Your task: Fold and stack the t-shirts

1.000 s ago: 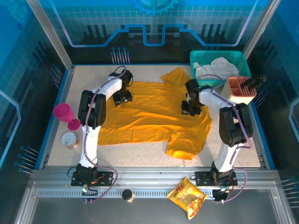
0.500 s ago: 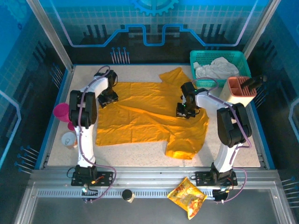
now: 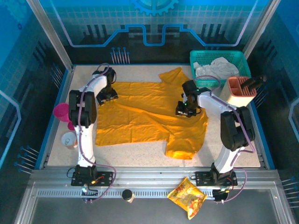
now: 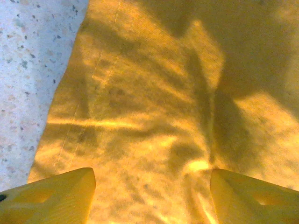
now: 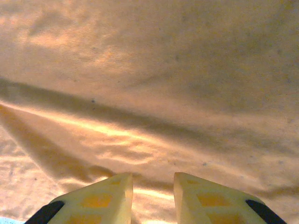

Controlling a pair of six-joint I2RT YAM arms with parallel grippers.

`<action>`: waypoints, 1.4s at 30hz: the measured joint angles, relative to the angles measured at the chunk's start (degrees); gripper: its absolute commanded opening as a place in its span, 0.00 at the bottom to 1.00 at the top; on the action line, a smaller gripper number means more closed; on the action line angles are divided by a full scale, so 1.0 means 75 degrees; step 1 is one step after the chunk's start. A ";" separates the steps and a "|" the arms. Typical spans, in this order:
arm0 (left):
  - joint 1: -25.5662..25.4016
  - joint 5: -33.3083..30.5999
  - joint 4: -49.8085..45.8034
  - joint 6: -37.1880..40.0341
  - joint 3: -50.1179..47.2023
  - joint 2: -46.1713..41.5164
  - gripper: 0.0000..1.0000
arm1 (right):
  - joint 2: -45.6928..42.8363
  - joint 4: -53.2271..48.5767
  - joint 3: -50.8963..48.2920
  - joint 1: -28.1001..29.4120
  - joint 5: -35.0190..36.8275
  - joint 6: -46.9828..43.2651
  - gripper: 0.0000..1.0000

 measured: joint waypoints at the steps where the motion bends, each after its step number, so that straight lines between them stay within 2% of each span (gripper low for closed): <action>1: -0.0020 0.0020 -0.0044 0.0064 -0.0020 -0.0157 0.75 | -0.0079 -0.0012 0.0000 0.0000 0.0000 -0.0017 0.30; 5: -0.0338 0.0012 -0.0230 0.0198 -0.0539 -0.1550 0.69 | -0.0356 -0.0052 0.0000 0.0000 0.0000 -0.0111 0.28; 10: -0.1448 0.0309 -0.0344 -0.0047 -0.2495 -0.4211 0.47 | -0.0472 -0.0064 0.0000 0.0000 0.0003 -0.0216 0.24; 12: -0.1699 0.0624 -0.0347 -0.0248 -0.3436 -0.4747 0.38 | -0.0472 -0.0070 0.0000 0.0000 0.0003 -0.0274 0.23; 16: -0.1716 0.0965 -0.0166 -0.0702 -0.5205 -0.4733 0.35 | -0.0472 -0.0067 0.0000 0.0000 -0.0012 -0.0379 0.23; 20: -0.1714 0.1107 0.0070 -0.1084 -0.6085 -0.4581 0.35 | -0.0539 -0.0041 -0.0064 0.0000 -0.0085 -0.0478 0.23; 25: -0.1714 0.1003 0.0522 -0.1498 -0.6353 -0.4351 0.34 | -0.0781 -0.0012 -0.0382 -0.0003 -0.0198 -0.0542 0.22; 33: -0.1638 0.0201 0.0399 -0.1888 -0.6443 -0.4275 0.36 | -0.1052 0.0251 -0.1000 -0.0367 -0.0513 -0.0624 0.23; 42: -0.0883 -0.0140 0.0111 -0.2014 -0.6918 -0.4750 0.37 | -0.1495 0.0420 -0.1262 -0.1102 -0.0979 -0.0828 0.24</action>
